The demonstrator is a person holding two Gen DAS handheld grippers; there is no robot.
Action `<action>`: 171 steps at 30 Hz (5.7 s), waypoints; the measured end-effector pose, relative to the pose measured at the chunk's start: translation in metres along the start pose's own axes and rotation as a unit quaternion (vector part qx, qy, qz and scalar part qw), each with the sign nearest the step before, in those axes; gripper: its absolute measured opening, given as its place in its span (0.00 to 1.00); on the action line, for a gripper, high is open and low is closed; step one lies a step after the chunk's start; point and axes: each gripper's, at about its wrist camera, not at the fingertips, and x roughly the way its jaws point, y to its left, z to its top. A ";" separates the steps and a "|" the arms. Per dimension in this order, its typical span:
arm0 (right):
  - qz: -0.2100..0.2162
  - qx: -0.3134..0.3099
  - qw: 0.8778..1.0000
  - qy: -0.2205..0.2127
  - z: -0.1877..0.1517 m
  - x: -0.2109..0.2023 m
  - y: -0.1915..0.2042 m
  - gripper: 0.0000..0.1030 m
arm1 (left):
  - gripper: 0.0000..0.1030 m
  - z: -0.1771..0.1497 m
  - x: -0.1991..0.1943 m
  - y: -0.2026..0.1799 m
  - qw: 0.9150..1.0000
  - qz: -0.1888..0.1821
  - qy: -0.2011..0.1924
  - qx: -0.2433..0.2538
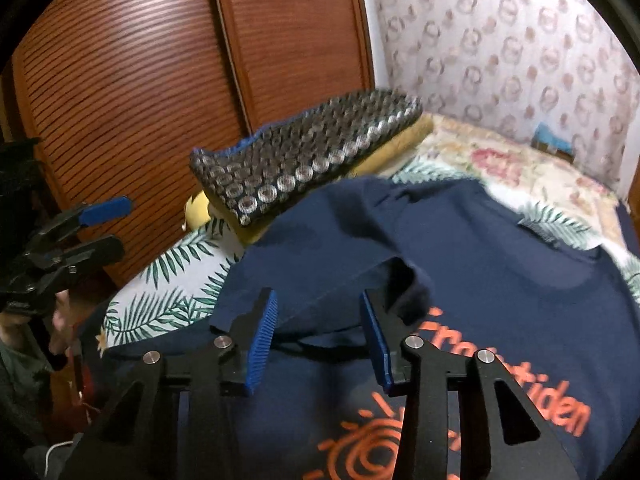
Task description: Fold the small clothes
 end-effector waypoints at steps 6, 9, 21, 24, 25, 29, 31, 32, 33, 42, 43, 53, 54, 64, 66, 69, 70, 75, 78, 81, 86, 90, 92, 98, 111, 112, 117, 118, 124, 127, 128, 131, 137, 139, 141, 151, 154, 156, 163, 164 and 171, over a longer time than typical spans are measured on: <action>0.001 0.021 0.999 0.048 0.002 0.031 -0.021 0.36 | 0.86 -0.006 0.004 -0.003 1.000 -0.001 0.007 0.001; -0.007 0.020 0.998 0.061 0.003 0.039 -0.023 0.24 | 0.86 -0.008 0.005 -0.007 1.000 -0.005 0.011 0.004; -0.041 0.038 0.997 -0.049 0.012 -0.024 -0.054 0.02 | 0.86 -0.013 0.008 -0.021 1.000 -0.015 0.018 0.016; -0.063 0.057 0.993 -0.077 0.012 -0.044 -0.072 0.02 | 0.86 -0.011 0.008 -0.024 1.000 -0.019 0.018 0.018; -0.078 0.065 0.991 -0.085 0.011 -0.050 -0.080 0.02 | 0.86 -0.011 0.008 -0.026 0.999 -0.020 0.018 0.019; -0.134 0.110 0.980 -0.099 0.005 -0.066 -0.114 0.02 | 0.86 -0.012 0.009 -0.029 0.999 -0.023 0.019 0.023; -0.171 0.121 0.974 -0.090 -0.001 -0.067 -0.131 0.05 | 0.86 -0.013 0.010 -0.029 0.999 -0.025 0.020 0.024; -0.179 0.123 0.972 -0.087 -0.002 -0.065 -0.133 0.07 | 0.86 -0.013 0.011 -0.030 0.999 -0.026 0.020 0.025; -0.189 0.125 0.970 -0.082 -0.006 -0.065 -0.139 0.12 | 0.86 -0.013 0.011 -0.032 0.999 -0.026 0.021 0.026; -0.133 0.083 0.986 -0.050 -0.010 -0.053 -0.112 0.29 | 0.86 -0.014 0.013 -0.038 0.999 -0.026 0.025 0.031; -0.116 0.076 0.989 -0.044 -0.014 -0.050 -0.105 0.29 | 0.86 -0.015 0.013 -0.039 0.999 -0.026 0.025 0.031; -0.019 0.004 1.000 0.008 -0.027 -0.017 -0.077 0.29 | 0.86 -0.020 0.018 -0.039 0.999 -0.023 0.037 0.029; -0.018 -0.001 1.000 0.014 -0.027 -0.011 -0.077 0.29 | 0.86 -0.020 0.018 -0.039 0.999 -0.023 0.038 0.027; -0.042 -0.038 0.997 0.058 -0.015 0.022 -0.080 0.14 | 0.86 -0.028 0.026 -0.037 0.998 -0.025 0.052 0.023; -0.040 -0.043 0.997 0.056 -0.015 0.019 -0.081 0.05 | 0.86 -0.029 0.027 -0.037 0.998 -0.025 0.055 0.022; -0.036 -0.046 0.997 0.046 -0.018 -0.004 -0.069 0.04 | 0.86 -0.029 0.027 -0.036 0.998 -0.024 0.056 0.022; -0.035 -0.047 0.997 0.043 -0.019 -0.011 -0.069 0.04 | 0.86 -0.029 0.027 -0.036 0.998 -0.024 0.056 0.022; -0.029 -0.048 0.998 0.037 -0.033 -0.037 -0.074 0.04 | 0.86 -0.027 0.027 -0.038 0.998 -0.024 0.053 0.023; -0.035 -0.055 0.997 0.034 -0.039 -0.049 -0.075 0.04 | 0.86 -0.026 0.028 -0.040 0.998 -0.025 0.053 0.025; -0.031 -0.057 0.997 0.029 -0.044 -0.058 -0.074 0.04 | 0.86 -0.025 0.028 -0.041 0.998 -0.026 0.055 0.028; -0.027 -0.043 0.998 0.033 -0.054 -0.062 -0.066 0.04 | 0.86 -0.023 0.030 -0.044 0.998 -0.028 0.056 0.029; -0.034 -0.033 0.998 0.028 -0.056 -0.064 -0.064 0.25 | 0.86 -0.023 0.033 -0.047 0.997 -0.029 0.057 0.034; -0.042 -0.021 0.999 0.024 -0.053 -0.064 -0.069 0.32 | 0.86 -0.023 0.033 -0.049 0.997 -0.030 0.057 0.035; -0.090 0.013 0.996 0.018 -0.043 -0.046 -0.095 0.42 | 0.86 -0.023 0.039 -0.054 0.997 -0.033 0.062 0.038; -0.124 0.029 0.990 0.057 -0.011 0.034 -0.114 0.22 | 0.86 -0.019 0.050 -0.060 0.996 -0.040 0.067 0.041; -0.118 0.028 0.991 0.057 -0.010 0.036 -0.110 0.15 | 0.86 -0.020 0.050 -0.060 0.996 -0.040 0.068 0.041; -0.161 0.019 0.986 0.047 -0.012 0.033 -0.104 0.04 | 0.86 -0.021 0.051 -0.062 0.996 -0.042 0.069 0.042; -0.171 0.025 0.984 0.046 -0.013 0.032 -0.106 0.04 | 0.86 -0.021 0.051 -0.062 0.996 -0.043 0.069 0.042; -0.178 0.043 0.982 0.036 -0.013 0.031 -0.092 0.11 | 0.86 -0.015 0.059 -0.067 0.995 -0.046 0.068 0.049; -0.175 0.041 0.983 0.036 -0.013 0.030 -0.089 0.20 | 0.86 -0.010 0.063 -0.072 0.995 -0.045 0.067 0.057; -0.172 0.042 0.984 0.034 -0.016 0.023 -0.093 0.23 | 0.86 -0.009 0.064 -0.074 0.995 -0.046 0.067 0.058; -0.177 0.045 0.983 0.026 -0.022 0.007 -0.089 0.39 | 0.86 -0.005 0.066 -0.081 0.994 -0.054 0.067 0.062; -0.188 0.054 0.981 0.018 -0.040 -0.031 -0.089 0.42 | 0.86 -0.001 0.069 -0.102 0.992 -0.074 0.070 0.075; -0.192 0.058 0.980 0.018 -0.051 -0.044 -0.087 0.42 | 0.86 0.001 0.072 -0.111 0.991 -0.080 0.072 0.082; -0.195 0.062 0.979 0.024 -0.059 -0.052 -0.084 0.42 | 0.86 0.003 0.075 -0.121 0.989 -0.085 0.075 0.090; -0.226 0.089 0.969 0.041 -0.107 -0.083 -0.081 0.42 | 0.86 0.000 0.100 -0.157 0.981 -0.113 0.110 0.115; -0.230 0.103 0.967 0.033 -0.119 -0.099 -0.083 0.42 | 0.86 -0.003 0.106 -0.164 0.978 -0.117 0.123 0.119; -0.241 0.116 0.963 0.027 -0.131 -0.114 -0.086 0.42 | 0.86 -0.003 0.109 -0.167 0.977 -0.118 0.131 0.122; -0.279 0.166 0.946 0.012 -0.152 -0.136 -0.095 0.42 | 0.86 -0.003 0.122 -0.171 0.973 -0.119 0.157 0.120; -0.282 0.174 0.943 0.010 -0.156 -0.138 -0.098 0.42 | 0.86 -0.002 0.124 -0.172 0.973 -0.120 0.159 0.119; -0.301 0.198 0.933 0.002 -0.161 -0.140 -0.105 0.42 | 0.86 -0.003 0.138 -0.179 0.969 -0.105 0.176 0.134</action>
